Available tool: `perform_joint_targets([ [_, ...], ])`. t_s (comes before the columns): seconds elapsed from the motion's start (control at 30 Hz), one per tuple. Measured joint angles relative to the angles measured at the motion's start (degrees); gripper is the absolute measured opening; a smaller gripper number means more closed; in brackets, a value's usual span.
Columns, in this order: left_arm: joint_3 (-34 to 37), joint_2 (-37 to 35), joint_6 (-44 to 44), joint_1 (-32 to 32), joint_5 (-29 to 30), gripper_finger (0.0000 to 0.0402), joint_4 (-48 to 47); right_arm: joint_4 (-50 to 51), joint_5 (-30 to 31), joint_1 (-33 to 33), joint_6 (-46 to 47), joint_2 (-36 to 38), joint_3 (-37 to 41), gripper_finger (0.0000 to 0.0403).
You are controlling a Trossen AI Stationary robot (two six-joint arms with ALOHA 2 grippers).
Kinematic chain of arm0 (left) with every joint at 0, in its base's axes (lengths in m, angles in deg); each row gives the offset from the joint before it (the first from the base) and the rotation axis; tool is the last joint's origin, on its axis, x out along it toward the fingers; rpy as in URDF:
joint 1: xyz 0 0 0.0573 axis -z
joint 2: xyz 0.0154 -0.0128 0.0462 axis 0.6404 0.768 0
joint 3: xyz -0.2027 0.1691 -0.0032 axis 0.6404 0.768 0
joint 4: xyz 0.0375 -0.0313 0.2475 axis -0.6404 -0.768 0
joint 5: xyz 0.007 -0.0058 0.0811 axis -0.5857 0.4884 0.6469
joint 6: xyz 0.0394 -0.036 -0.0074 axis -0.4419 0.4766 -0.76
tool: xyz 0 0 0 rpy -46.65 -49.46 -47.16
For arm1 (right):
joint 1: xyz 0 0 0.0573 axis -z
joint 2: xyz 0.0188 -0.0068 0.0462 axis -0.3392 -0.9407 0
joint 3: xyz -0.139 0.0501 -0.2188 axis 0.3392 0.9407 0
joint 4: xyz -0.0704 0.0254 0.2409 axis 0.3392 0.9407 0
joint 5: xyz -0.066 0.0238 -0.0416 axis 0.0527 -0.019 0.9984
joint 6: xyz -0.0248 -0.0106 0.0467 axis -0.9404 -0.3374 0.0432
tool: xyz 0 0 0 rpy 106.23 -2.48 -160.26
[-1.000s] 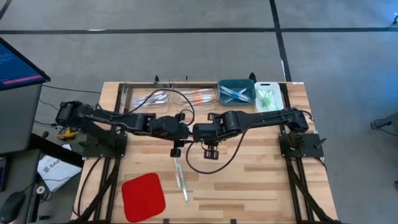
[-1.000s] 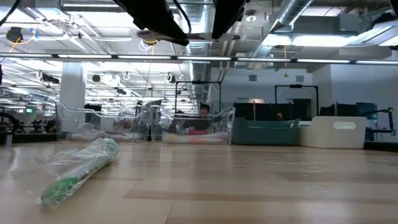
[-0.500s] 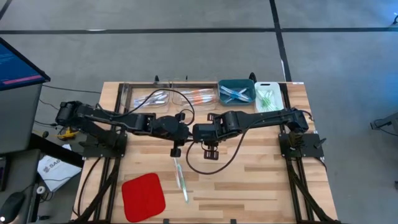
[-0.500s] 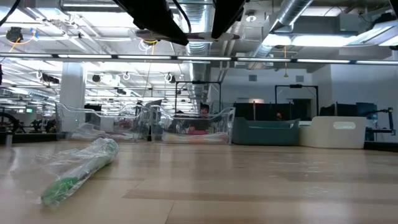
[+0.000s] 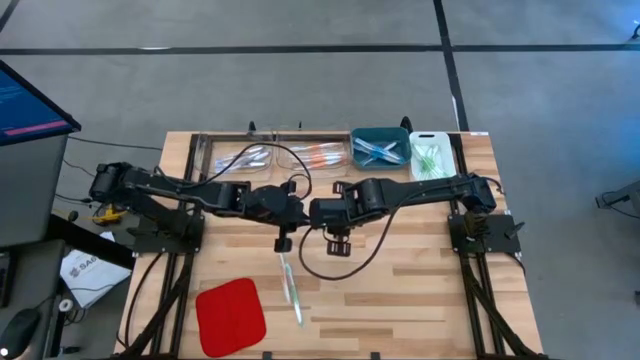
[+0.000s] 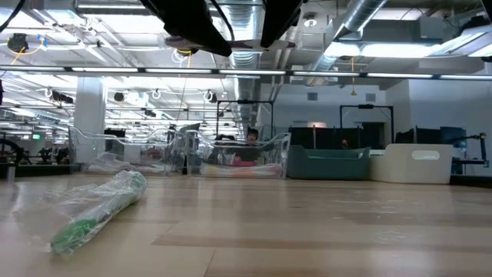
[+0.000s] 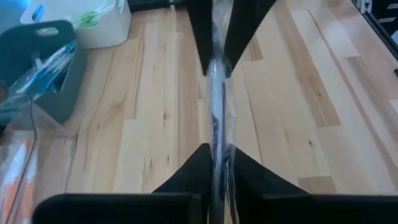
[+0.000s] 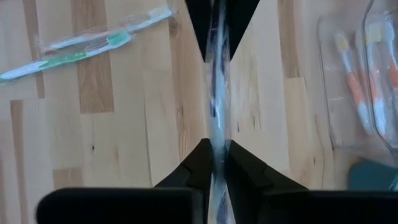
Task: Pick & Place Toothbrushes
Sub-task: Put the violet toothbrush into the left transparent bin
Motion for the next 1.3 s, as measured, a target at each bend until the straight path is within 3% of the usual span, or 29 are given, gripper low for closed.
perform_joint_targets([
  [0.47,0.1,0.0,5.5,-0.3,0.3,0.0016,-4.2,-5.2,1.0,0.0,0.2,0.0,0.0,0.0115],
  [0.8,0.1,-0.5,10.7,-5.9,0.9,0.0016,-11.3,-5.0,0.7,0.2,-1.2,1.5,0.0,0.0196],
  [1.07,0.6,-6.6,9.8,-17.2,1.3,0.0016,-12.2,-0.8,-0.1,0.6,-4.4,3.0,-0.1,0.0232],
  [1.3,4.8,-16.1,5.6,-34.5,-0.3,0.0016,-12.4,0.5,-1.0,1.3,-0.7,4.2,0.0,0.0229],
])
